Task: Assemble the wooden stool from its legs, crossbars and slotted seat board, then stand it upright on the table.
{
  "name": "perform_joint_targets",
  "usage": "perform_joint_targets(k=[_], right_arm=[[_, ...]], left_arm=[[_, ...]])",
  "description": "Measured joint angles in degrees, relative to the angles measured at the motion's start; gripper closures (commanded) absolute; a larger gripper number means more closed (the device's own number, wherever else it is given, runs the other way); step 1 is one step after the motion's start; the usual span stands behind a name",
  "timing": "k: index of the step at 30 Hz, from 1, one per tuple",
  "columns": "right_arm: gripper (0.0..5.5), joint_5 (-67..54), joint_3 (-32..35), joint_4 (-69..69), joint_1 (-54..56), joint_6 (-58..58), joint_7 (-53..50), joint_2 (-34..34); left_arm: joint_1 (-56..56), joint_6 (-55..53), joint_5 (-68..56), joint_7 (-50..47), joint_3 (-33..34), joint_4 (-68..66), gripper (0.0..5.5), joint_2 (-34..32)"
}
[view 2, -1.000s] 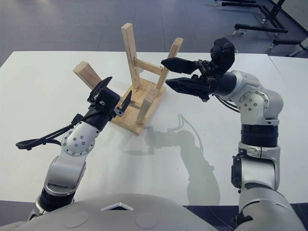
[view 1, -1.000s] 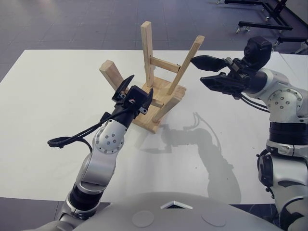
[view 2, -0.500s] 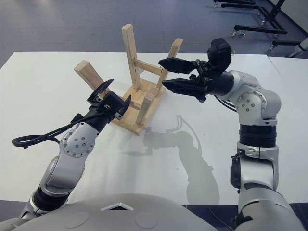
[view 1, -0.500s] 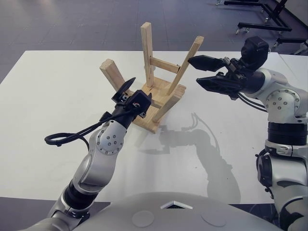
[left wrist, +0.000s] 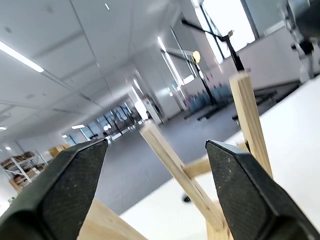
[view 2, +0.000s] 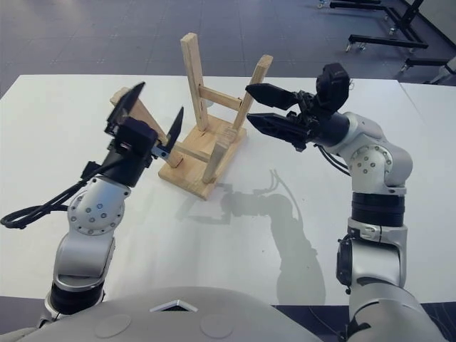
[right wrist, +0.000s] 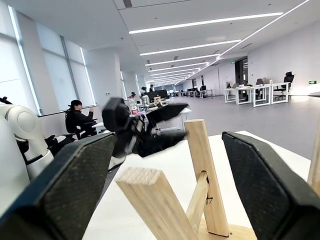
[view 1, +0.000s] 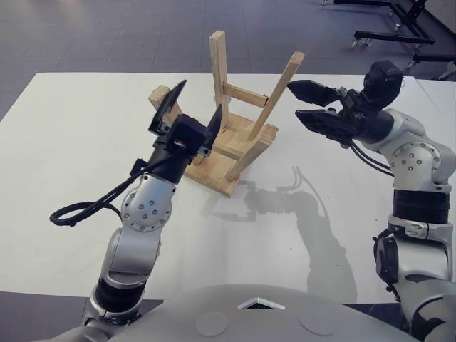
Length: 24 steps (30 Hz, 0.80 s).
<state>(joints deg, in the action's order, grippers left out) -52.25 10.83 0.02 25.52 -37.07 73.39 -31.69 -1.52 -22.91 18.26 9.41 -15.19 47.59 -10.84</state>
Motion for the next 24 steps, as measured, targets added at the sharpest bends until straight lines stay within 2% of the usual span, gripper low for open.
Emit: perform_joint_targets(k=[2, 5, 8, 10, 12, 16, 19, 24], right_arm=[[1.60, 0.0, 0.5, -0.4, -1.4, 0.7, -0.3, 0.0], [1.60, 0.6, 0.4, -1.3, -3.6, 1.1, 0.2, -0.2], [1.60, 1.7, 0.0, -2.2, -5.4, 1.8, 0.9, -0.5], [1.60, 2.5, -0.3, -2.4, -6.0, 2.4, 1.4, -1.1], [1.60, 2.7, -0.5, -2.8, -6.2, 2.9, 1.5, -1.1], [1.60, 2.9, -1.9, -3.0, -6.6, 3.5, 1.8, -0.9], [1.60, 2.8, -2.2, -3.2, -6.6, 3.5, 1.8, -0.7], [1.60, 2.7, -2.4, -3.2, -6.6, 3.0, 2.7, -1.3]], left_arm=[[0.3, 2.0, -5.4, -0.4, 4.9, 3.1, 1.90, 2.1], [-1.8, 2.2, -14.4, -1.2, 19.2, 5.5, 1.90, 3.6], [-4.5, 1.5, -20.3, -1.3, 36.6, -2.5, 1.90, -1.9], [-6.0, 1.7, -21.6, -1.2, 42.7, -10.9, 1.90, -5.9], [-7.8, 3.7, -23.0, -0.1, 43.1, -19.9, 1.90, -7.1], [-8.9, 10.2, -25.7, 4.2, 37.7, -36.2, 1.90, -5.3], [-10.4, 13.8, -32.9, 10.6, 35.8, -40.1, 1.90, -3.3], [-11.6, 15.3, -43.5, 22.0, 35.8, -46.2, 1.90, -4.4]])
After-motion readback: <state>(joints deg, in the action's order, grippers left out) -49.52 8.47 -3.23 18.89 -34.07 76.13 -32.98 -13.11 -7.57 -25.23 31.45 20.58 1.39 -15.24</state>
